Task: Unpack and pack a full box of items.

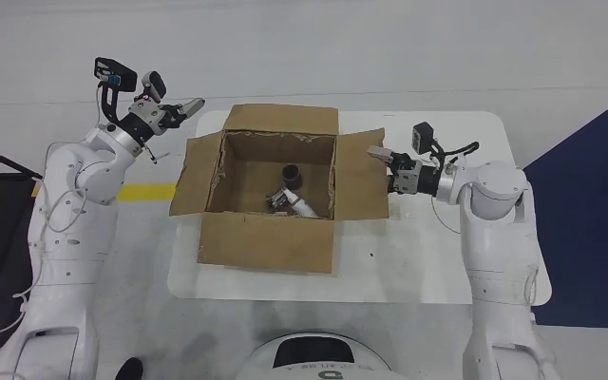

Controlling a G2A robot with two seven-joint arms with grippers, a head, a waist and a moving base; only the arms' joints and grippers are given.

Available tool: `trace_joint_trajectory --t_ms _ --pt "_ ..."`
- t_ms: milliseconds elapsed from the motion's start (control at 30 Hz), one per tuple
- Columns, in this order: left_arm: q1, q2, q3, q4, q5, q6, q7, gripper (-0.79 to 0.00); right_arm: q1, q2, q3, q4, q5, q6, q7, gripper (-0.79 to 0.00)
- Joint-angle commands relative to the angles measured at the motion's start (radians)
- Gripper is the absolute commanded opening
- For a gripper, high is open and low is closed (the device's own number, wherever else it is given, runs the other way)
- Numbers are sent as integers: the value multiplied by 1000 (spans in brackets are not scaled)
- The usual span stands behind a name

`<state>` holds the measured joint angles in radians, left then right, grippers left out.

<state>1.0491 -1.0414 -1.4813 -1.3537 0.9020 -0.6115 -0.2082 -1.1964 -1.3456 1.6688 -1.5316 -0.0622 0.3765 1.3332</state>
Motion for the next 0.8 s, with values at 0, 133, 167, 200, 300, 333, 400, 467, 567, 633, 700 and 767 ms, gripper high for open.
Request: trace_joint_trajectory --t_ms 0,133,167,200,300,333,400,467,567,633,700,767 --pt "0 0 0 0 0 0 0 0 9 5 2 -9 14 -5 9 0" --pt "0 0 0 0 0 0 0 0 19 12 -21 -61 42 -5 7 0" --pt "0 0 0 0 0 0 0 0 21 12 -33 -76 48 0 -2 0" --pt "0 0 0 0 0 0 0 0 24 11 -47 -88 63 7 -8 0" --pt "0 0 0 0 0 0 0 0 44 9 -122 -131 69 10 -27 0" --pt "0 0 0 0 0 0 0 0 52 9 -149 -139 65 9 -34 0" --pt "0 0 0 0 0 0 0 0 74 6 -216 -151 45 12 -44 0" --pt "13 2 -14 5 12 19 8 0 101 2 -286 -139 36 14 -53 0" --pt "54 16 -60 9 126 37 42 0 144 -6 -390 -104 -3 27 -92 0" --pt "88 22 -89 28 156 32 75 0 171 -11 -445 -74 -4 35 -107 0" --pt "119 29 -119 52 178 29 93 0 196 -16 -488 -47 -7 37 -121 0" --pt "151 33 -143 81 198 36 110 0 218 -19 -523 -26 -19 41 -138 0"
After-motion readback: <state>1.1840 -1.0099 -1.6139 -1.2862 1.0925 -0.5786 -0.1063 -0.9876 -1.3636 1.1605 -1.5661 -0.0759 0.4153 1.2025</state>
